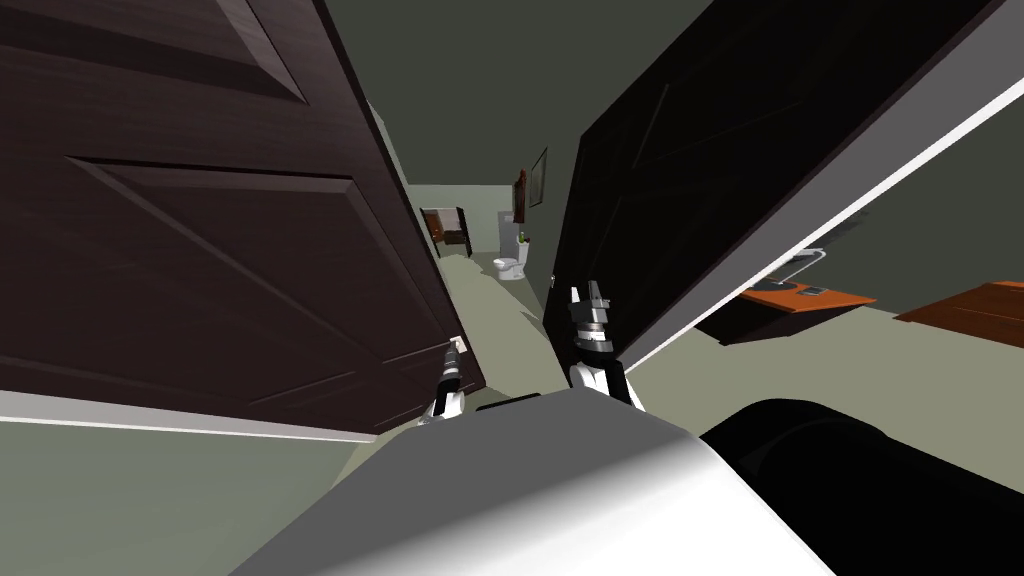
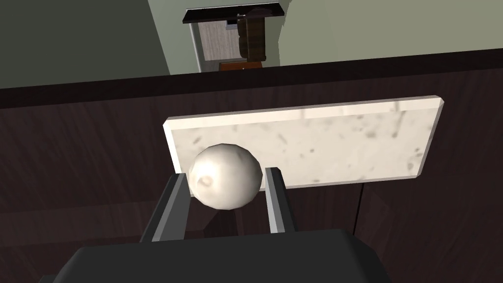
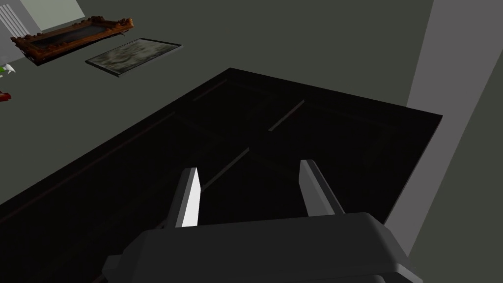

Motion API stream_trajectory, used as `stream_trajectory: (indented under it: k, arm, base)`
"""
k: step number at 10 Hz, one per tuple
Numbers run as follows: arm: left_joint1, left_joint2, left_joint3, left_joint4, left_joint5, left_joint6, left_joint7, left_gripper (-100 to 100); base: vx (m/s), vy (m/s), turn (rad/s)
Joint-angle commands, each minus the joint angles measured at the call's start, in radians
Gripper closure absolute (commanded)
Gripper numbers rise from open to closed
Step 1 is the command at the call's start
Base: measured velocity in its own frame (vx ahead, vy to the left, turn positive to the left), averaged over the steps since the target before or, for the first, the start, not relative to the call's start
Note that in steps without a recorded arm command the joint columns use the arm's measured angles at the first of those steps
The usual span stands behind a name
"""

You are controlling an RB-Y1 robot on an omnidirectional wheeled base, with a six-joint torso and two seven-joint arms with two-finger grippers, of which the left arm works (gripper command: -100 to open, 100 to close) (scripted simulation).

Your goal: Push the door open

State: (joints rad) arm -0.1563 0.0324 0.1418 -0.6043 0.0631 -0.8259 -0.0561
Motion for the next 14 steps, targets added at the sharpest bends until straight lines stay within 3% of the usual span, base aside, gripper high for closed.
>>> stream_trajectory:
  k: [1, 14]
  arm:
    - [-0.001, 0.0, 0.001, -0.001, 0.0, -0.002, 0.001, 100]
    - [-0.014, 0.056, 0.045, 0.021, 0.065, 0.002, -0.02, 100]
  base:
    - [0.0, 0.0, 0.0]
    - [0.179, -0.032, 0.094]
